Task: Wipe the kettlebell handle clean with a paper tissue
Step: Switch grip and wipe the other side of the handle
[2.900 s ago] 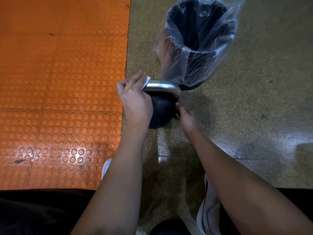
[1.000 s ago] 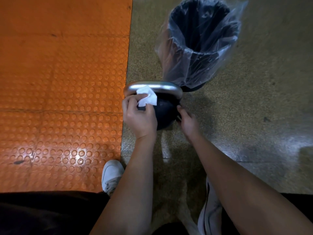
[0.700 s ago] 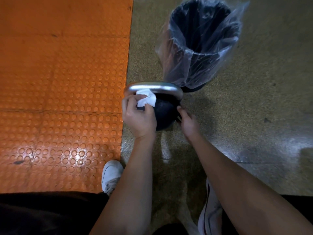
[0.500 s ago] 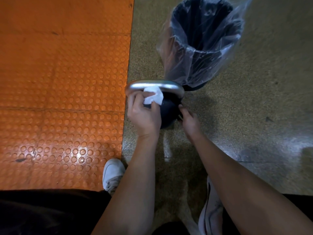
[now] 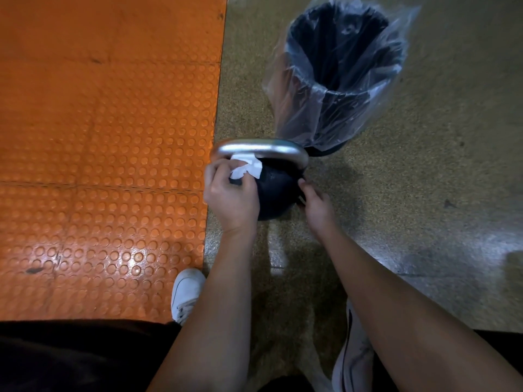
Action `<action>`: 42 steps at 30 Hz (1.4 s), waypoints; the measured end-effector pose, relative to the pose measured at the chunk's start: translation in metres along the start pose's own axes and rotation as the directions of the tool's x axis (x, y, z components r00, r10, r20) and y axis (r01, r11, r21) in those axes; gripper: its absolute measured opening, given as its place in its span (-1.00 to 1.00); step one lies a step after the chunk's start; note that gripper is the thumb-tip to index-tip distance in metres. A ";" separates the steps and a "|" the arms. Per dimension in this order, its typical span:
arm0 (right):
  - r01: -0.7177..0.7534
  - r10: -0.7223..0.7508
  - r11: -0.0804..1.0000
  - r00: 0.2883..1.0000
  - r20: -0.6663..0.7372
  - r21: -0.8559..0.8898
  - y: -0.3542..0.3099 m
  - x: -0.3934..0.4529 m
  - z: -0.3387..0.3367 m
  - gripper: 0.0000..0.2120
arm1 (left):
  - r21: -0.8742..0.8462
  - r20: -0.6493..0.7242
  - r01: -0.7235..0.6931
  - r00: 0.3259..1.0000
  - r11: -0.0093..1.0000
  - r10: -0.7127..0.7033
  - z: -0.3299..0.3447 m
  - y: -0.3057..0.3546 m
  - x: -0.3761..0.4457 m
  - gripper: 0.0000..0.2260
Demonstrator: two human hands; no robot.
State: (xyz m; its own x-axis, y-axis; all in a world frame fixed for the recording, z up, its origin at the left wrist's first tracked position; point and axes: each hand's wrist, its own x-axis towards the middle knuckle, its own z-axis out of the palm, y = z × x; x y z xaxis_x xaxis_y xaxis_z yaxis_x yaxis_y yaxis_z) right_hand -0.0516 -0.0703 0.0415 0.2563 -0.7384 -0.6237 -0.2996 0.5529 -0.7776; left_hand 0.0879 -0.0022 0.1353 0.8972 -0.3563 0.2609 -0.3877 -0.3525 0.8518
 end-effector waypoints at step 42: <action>0.007 -0.006 0.998 1.000 -0.012 0.068 0.000 0.001 0.002 -0.38 | 0.009 0.043 -0.061 0.997 0.998 0.061 0.012 0.006 -0.006 -0.85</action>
State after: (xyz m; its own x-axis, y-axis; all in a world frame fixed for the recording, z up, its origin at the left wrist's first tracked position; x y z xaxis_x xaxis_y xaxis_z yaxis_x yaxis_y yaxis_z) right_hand -0.0491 -0.0704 0.0410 0.2472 -0.7461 -0.6182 -0.2347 0.5729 -0.7853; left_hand 0.0774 -0.0126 0.1337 0.8620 -0.4140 0.2926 -0.4439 -0.3378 0.8299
